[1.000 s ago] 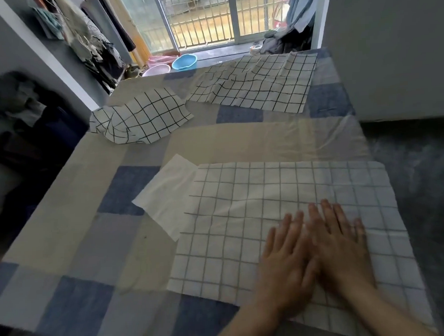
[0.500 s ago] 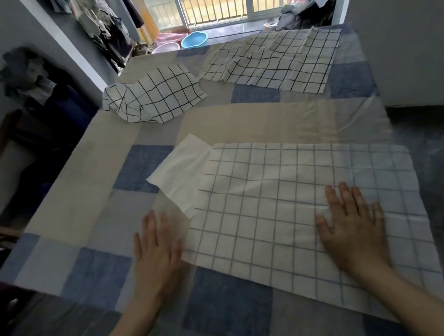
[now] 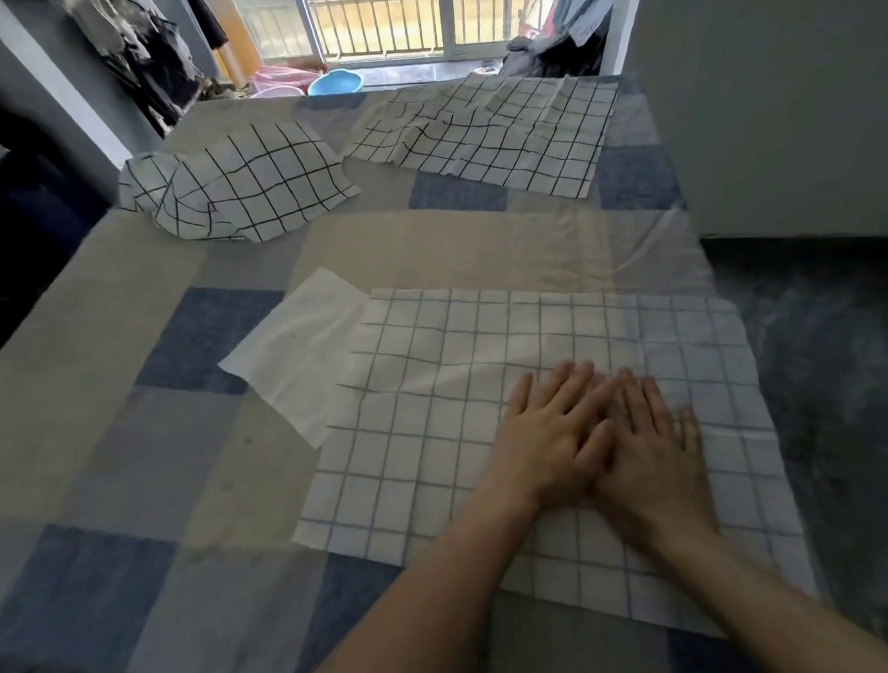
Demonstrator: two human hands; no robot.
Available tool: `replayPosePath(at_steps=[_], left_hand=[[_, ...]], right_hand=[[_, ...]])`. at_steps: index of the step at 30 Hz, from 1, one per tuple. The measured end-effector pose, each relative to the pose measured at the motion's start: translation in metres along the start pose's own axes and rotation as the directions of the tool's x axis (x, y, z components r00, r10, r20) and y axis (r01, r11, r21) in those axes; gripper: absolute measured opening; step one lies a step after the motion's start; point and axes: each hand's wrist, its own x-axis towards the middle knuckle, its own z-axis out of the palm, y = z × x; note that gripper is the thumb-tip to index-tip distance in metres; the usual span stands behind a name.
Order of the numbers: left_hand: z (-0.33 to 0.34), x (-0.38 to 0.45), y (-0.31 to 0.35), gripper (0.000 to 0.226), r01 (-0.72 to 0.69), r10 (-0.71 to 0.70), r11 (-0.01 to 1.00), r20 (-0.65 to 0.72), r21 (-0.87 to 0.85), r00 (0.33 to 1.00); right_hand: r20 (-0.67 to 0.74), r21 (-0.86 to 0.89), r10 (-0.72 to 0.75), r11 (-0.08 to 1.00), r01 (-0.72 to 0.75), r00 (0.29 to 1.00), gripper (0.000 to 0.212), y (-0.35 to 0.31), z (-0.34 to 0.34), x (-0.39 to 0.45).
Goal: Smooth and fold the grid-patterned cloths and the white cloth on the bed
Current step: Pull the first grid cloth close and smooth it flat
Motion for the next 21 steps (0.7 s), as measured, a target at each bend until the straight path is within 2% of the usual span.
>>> replayPosePath(at_steps=[2,5,9,13,16,18,19,20,21], left_hand=[[-0.006,0.002,-0.018,0.059,0.032,-0.033,0.997,0.002,0.072,0.999],[-0.021,0.009,-0.059,0.057,0.097,-0.098,0.982,0.003,0.164,0.995],[-0.046,0.016,-0.112,0.059,0.164,-0.171,0.969,0.021,0.183,0.985],[-0.064,0.022,-0.155,0.059,0.284,-0.286,0.933,-0.025,0.222,0.958],[-0.075,0.023,-0.177,0.056,0.309,-0.31,0.926,-0.034,0.218,0.95],[-0.084,0.027,-0.182,0.056,0.397,-0.403,0.889,-0.02,0.23,0.915],[-0.085,0.032,-0.178,0.058,0.481,-0.485,0.849,-0.037,0.22,0.874],[-0.086,0.04,-0.167,0.059,0.552,-0.549,0.811,-0.074,0.195,0.833],[-0.084,0.048,-0.149,0.06,0.564,-0.551,0.81,-0.123,0.161,0.825]], right_hand=[[-0.021,0.032,0.018,0.999,-0.017,1.0,0.068,-0.003,-0.001,-0.001],[-0.006,0.041,0.032,0.999,-0.032,0.999,0.069,-0.004,-0.003,-0.001],[0.013,0.068,0.034,0.997,-0.034,0.999,0.069,-0.003,-0.005,0.0],[0.021,0.094,0.033,0.995,-0.035,0.999,0.07,-0.002,-0.006,0.0],[0.017,0.102,0.025,0.994,-0.027,1.0,0.069,-0.002,-0.007,-0.001],[0.015,0.107,0.027,0.994,-0.028,1.0,0.068,-0.002,-0.009,0.0],[0.017,0.111,0.028,0.993,-0.03,0.999,0.068,-0.002,-0.009,0.0],[0.017,0.113,0.03,0.993,-0.032,0.999,0.068,-0.002,-0.008,0.001],[0.018,0.108,0.033,0.994,-0.034,0.999,0.069,-0.003,-0.008,0.001]])
